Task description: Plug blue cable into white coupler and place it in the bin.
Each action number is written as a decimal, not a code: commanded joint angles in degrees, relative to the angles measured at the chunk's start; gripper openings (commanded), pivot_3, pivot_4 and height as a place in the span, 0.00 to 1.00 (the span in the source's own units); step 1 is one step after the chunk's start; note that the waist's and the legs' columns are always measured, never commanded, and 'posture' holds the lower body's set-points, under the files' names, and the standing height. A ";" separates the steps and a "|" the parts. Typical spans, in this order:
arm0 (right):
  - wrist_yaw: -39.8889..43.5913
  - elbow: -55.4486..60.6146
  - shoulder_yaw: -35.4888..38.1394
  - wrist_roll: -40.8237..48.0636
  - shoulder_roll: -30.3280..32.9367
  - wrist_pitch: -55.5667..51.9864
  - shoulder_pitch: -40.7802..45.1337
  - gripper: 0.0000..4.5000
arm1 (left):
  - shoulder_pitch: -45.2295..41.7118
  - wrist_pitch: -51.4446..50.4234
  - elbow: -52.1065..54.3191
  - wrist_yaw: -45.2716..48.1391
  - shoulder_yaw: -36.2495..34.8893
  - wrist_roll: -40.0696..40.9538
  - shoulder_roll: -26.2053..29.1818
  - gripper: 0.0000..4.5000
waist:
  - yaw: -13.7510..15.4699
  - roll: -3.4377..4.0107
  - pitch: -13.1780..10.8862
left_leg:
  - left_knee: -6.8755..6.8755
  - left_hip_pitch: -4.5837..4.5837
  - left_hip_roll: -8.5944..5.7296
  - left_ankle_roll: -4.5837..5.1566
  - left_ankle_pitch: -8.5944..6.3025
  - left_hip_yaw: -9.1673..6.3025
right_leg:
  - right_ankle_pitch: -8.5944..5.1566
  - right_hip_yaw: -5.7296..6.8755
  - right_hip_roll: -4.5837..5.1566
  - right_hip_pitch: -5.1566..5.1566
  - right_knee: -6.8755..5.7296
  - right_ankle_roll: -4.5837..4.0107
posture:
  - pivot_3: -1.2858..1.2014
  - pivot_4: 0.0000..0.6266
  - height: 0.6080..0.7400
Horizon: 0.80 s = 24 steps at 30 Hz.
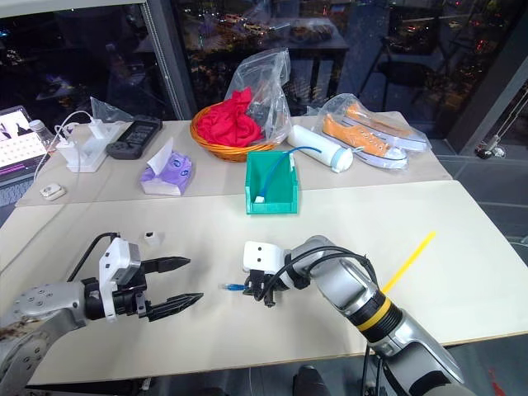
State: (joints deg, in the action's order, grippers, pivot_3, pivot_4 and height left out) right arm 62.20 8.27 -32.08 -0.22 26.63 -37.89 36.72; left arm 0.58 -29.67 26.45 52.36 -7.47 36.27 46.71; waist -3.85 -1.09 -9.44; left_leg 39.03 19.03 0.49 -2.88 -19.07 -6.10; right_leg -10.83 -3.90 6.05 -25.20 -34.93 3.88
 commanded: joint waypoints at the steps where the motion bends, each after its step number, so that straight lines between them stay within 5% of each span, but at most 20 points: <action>1: -1.66 7.10 8.42 6.03 0.47 -8.24 -1.85 0.48 | -4.92 3.98 -5.68 2.97 5.05 -3.88 -2.04 1.00 | 0.25 0.00 0.00 | 0.03 0.02 0.00 0.00 0.00 -0.01 | 0.01 0.00 0.00 0.00 -0.03 -0.01 | 0.52 0.24 0.87; 9: -5.74 25.53 30.20 21.73 3.33 -26.39 -8.31 0.48 | -16.00 13.46 -23.70 13.43 17.08 -14.05 -6.33 1.00 | 0.87 -0.01 0.00 | 0.06 0.10 -0.04 0.12 -0.06 -0.05 | 0.01 0.03 0.01 -0.03 0.01 0.00 | 0.52 0.24 0.87; 16: -13.20 31.51 36.45 27.04 3.65 -33.12 -11.86 0.48 | -23.33 22.52 -38.29 19.70 22.77 -21.22 -10.63 1.00 | 1.36 -0.01 0.01 | 0.18 0.11 -0.05 0.16 -0.08 -0.05 | 0.01 0.03 0.01 0.01 -0.05 0.00 | 0.52 0.24 0.87; 19: -15.93 32.90 37.76 28.74 3.63 -34.69 -12.39 0.49 | -24.68 23.83 -41.52 21.25 22.99 -21.95 -11.91 0.83 | 1.54 -0.02 0.02 | 0.23 0.08 -0.06 0.17 -0.09 -0.05 | 0.01 0.03 0.01 0.08 -0.06 0.00 | 0.52 0.24 0.87; 24: -19.20 35.39 40.69 32.15 3.82 -37.57 -14.39 0.49 | -25.25 25.60 -43.36 23.67 23.25 -22.67 -12.83 0.42 | 1.43 -0.02 0.03 | 0.26 0.08 -0.06 0.26 -0.14 -0.05 | 0.01 0.03 0.01 0.08 -0.05 0.01 | 0.52 0.24 0.87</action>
State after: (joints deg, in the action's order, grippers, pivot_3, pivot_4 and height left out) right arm 44.28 40.90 6.25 29.68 30.09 -74.32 23.07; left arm -25.25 -4.07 -15.94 74.17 14.02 15.23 34.03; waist -2.42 -1.12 -9.41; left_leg 39.29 19.11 0.43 -2.61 -19.22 -6.16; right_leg -10.82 -3.87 6.06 -25.12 -34.98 3.89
